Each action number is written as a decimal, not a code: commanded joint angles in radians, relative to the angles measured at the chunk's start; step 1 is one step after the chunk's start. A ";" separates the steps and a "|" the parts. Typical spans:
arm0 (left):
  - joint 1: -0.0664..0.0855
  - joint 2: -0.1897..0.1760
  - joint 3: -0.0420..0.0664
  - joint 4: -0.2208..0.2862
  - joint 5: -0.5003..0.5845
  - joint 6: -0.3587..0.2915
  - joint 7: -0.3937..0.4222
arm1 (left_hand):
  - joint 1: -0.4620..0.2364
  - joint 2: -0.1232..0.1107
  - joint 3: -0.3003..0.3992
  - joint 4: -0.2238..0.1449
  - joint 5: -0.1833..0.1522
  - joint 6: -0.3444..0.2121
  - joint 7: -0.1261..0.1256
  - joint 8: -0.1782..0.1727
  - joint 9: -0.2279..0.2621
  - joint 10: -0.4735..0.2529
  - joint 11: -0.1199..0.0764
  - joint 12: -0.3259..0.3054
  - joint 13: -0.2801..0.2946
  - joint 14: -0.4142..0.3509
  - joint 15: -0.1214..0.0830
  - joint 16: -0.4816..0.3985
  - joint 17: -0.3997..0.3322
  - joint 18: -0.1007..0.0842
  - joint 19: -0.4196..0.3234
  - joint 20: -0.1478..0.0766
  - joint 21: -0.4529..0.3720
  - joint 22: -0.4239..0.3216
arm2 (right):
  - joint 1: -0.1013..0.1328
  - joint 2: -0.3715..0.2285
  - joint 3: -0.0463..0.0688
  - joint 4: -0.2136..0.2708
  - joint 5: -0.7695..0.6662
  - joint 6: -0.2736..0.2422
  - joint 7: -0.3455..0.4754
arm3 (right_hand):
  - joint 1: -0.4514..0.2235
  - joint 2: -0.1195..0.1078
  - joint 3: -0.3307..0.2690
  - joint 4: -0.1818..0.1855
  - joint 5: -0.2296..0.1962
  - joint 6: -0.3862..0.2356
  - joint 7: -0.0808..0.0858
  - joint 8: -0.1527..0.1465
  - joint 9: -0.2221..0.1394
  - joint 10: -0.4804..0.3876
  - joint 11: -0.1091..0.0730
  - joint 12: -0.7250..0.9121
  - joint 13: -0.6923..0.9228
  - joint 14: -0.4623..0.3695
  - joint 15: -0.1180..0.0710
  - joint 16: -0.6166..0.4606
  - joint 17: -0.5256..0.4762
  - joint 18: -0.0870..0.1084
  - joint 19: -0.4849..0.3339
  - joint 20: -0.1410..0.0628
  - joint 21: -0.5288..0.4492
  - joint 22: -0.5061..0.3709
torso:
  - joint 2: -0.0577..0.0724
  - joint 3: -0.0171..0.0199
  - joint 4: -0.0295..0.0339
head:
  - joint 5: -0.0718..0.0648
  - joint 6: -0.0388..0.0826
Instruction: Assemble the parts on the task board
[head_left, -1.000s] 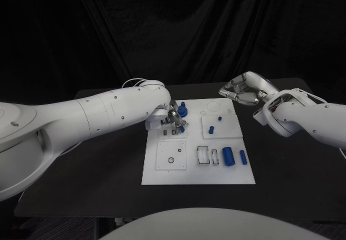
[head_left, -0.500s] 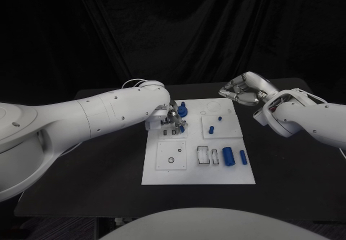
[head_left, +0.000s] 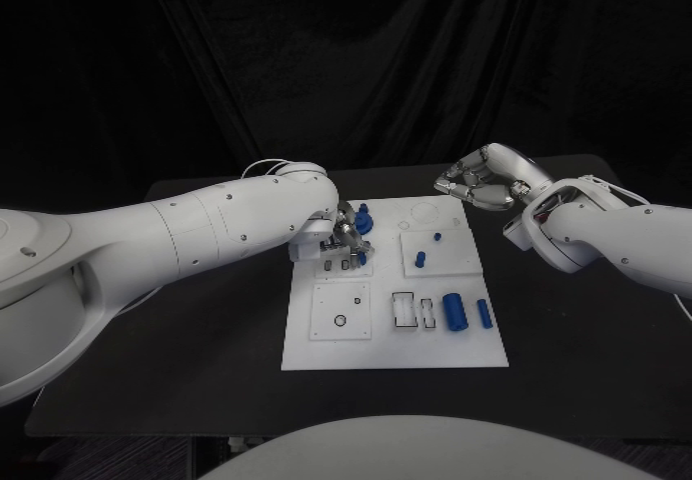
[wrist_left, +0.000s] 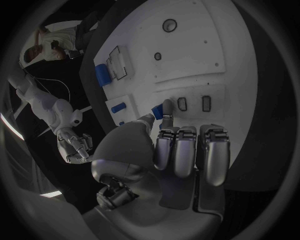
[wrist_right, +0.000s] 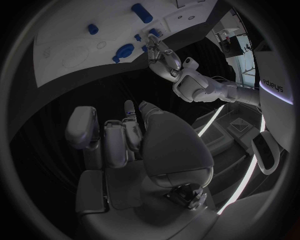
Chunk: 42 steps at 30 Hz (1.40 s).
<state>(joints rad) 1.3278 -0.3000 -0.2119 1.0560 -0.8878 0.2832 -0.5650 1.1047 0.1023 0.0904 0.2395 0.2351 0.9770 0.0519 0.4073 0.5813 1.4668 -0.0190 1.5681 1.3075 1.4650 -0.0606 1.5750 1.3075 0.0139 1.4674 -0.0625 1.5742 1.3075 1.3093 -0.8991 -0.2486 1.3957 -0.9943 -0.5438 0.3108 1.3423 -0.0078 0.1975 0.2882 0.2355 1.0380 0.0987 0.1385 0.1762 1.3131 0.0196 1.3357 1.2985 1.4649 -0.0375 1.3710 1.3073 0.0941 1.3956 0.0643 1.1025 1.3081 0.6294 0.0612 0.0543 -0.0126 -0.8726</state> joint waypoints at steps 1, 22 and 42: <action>-0.002 0.003 0.001 0.000 -0.003 0.001 0.025 | 0.013 -0.002 0.001 -0.007 0.005 -0.006 0.001 -0.004 0.002 0.104 0.004 0.003 0.263 0.106 0.002 -0.004 0.263 -0.014 0.103 0.002 -0.003 0.263 | -0.002 -0.001 0.001 0.002 0.000 0.005 -0.021 | 0.009 -0.001 0.007 0.001 -0.001 0.004 -0.002 0.000 0.000 0.006 0.000 0.003 0.001 0.039 -0.008 0.002 0.058 0.000 0.004 0.000 0.005 0.115 | 0.000 0.0003 -0.0003 | 0.000 0.000; -0.003 -0.003 0.001 0.010 -0.003 0.014 0.019 | 0.054 -0.025 0.092 -0.083 0.097 0.004 -0.002 -0.048 0.028 0.104 -0.001 0.003 0.263 0.106 -0.003 -0.004 0.263 -0.014 0.103 -0.002 -0.003 0.263 | -0.002 -0.002 0.001 0.004 0.000 0.011 -0.029 | 0.019 -0.003 0.013 -0.002 0.004 0.003 -0.003 -0.002 0.000 0.005 -0.001 0.000 -0.003 0.040 -0.010 0.001 0.056 0.000 0.004 -0.001 0.001 0.115 | 0.000 0.0003 0.0006 | -0.004 0.000; -0.004 -0.032 0.001 0.039 -0.003 0.000 0.007 | 0.011 -0.077 0.270 -0.159 0.238 0.027 -0.004 -0.081 0.078 0.104 -0.004 0.003 0.263 0.106 -0.005 -0.004 0.263 -0.014 0.103 -0.004 -0.003 0.263 | -0.001 -0.005 0.001 0.002 0.000 0.020 -0.040 | 0.021 -0.004 0.015 -0.002 0.006 0.004 -0.002 -0.002 0.000 0.004 -0.001 -0.001 -0.005 0.039 -0.010 -0.001 0.054 0.001 0.003 -0.001 -0.002 0.114 | 0.001 0.0001 0.0002 | 0.005 0.000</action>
<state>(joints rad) 1.3268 -0.3311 -0.2115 1.0897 -0.8880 0.2842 -0.5604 1.1192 0.0303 0.3389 0.0966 0.4680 0.9919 0.0555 0.3329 0.6573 1.4667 -0.0190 1.5681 1.3074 1.4651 -0.0605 1.5750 1.3074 0.0139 1.4673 -0.0624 1.5742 1.3074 1.3093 -0.9026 -0.2486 1.3975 -0.9943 -0.5294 0.2934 1.3545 -0.0120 0.2060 0.2854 0.2355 1.0380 0.0987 0.1385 0.1762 1.3130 0.0197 1.3357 1.2947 1.4685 -0.0410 1.3710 1.3074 0.0941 1.3955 0.0643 1.1025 1.3076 0.6299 0.0614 0.0545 -0.0101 -0.8727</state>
